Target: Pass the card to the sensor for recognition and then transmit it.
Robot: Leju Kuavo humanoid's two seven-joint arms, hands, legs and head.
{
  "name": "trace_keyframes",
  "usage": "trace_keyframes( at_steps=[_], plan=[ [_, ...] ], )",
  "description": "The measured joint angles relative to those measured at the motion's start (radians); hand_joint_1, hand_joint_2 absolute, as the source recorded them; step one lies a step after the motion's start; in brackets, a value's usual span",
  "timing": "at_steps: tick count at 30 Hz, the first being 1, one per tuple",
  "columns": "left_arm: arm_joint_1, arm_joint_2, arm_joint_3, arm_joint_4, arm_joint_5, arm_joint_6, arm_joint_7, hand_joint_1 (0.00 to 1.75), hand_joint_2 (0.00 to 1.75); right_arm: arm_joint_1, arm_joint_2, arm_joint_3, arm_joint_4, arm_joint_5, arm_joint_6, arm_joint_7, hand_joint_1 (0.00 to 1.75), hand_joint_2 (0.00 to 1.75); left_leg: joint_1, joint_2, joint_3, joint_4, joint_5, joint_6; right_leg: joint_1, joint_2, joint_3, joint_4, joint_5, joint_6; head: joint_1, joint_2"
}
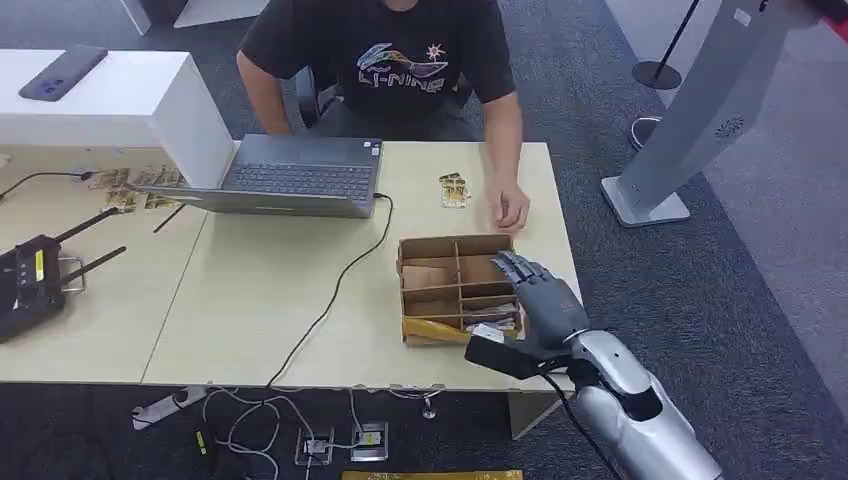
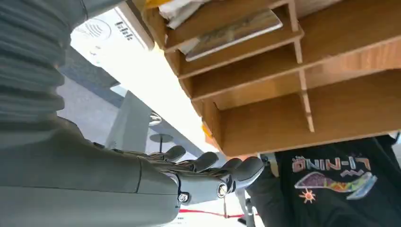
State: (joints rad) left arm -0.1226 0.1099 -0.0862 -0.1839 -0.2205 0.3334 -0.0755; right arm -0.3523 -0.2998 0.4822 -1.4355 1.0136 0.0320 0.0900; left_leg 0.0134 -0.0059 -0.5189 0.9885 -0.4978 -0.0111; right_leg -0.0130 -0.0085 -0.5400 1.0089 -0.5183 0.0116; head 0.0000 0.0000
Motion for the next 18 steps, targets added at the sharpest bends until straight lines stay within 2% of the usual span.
trace_keyframes(
  at_steps=[18],
  plan=[
    [0.0,-0.006,0.0,0.0,0.007,0.003,0.0,0.0,0.0,-0.009,0.009,0.001,0.06,-0.016,-0.007,-0.004,0.0,1.75,0.0,0.0,0.0,0.0,0.0,0.0,0.0,0.0,0.0,0.0,0.0,0.0,0.0,0.0]
  ],
)
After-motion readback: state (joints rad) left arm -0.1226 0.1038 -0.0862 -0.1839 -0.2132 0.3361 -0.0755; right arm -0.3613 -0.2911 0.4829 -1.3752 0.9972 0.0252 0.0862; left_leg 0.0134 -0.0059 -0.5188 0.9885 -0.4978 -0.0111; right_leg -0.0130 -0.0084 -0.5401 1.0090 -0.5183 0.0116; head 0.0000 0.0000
